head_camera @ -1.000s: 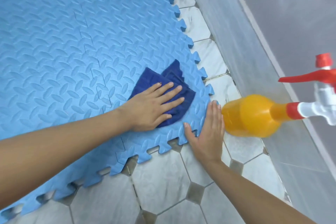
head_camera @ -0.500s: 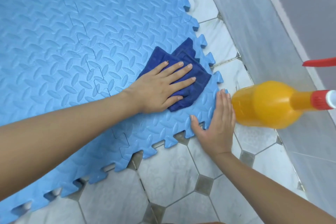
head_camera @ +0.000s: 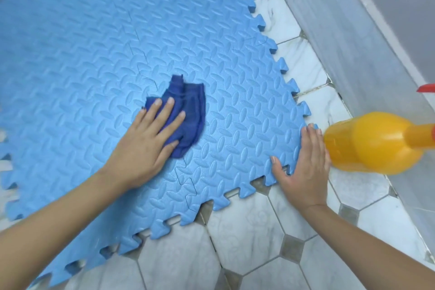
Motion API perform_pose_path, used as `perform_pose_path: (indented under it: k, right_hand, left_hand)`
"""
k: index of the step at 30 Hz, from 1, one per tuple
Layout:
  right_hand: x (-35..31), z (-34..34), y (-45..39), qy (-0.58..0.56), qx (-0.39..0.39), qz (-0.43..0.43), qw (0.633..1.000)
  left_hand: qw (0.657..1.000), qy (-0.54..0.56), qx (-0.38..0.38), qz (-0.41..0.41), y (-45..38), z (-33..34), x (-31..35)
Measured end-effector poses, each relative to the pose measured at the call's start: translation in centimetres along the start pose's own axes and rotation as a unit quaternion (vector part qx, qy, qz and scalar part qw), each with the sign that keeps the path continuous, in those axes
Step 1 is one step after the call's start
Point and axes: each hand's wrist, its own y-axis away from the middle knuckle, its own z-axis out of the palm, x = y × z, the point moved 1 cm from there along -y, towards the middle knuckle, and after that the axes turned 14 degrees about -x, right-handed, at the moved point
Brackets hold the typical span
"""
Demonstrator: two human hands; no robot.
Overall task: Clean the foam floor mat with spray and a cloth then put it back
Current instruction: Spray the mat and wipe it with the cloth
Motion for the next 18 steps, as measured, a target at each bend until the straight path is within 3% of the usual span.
perform_pose_path:
  k: [2,4,9,13,18]
  right_hand:
    - [0.0,0.0,0.0,0.001,-0.003,0.002,1.0]
    - [-0.3,-0.2,0.1,0.002,-0.004,0.0,1.0]
    - [-4.6,-1.1,-2.2,0.015,-0.009,0.024,1.0]
    - [-11.7,-1.1,-5.7,0.05,-0.084,-0.09,0.991]
    - [-17.4,-0.2,-11.5,0.116,-0.114,-0.203,0.966]
  left_hand:
    - [0.999,-0.014,-0.029,0.039,4.6,1.9,1.5]
    - [0.999,-0.02,-0.035,0.022,7.3,2.7,1.3]
    - [0.989,-0.002,0.004,-0.148,6.2,0.2,-4.3]
    - [0.965,0.064,0.074,-0.244,3.3,-3.6,-8.4]
    - [0.968,0.071,0.051,-0.235,-0.2,-3.9,-10.7]
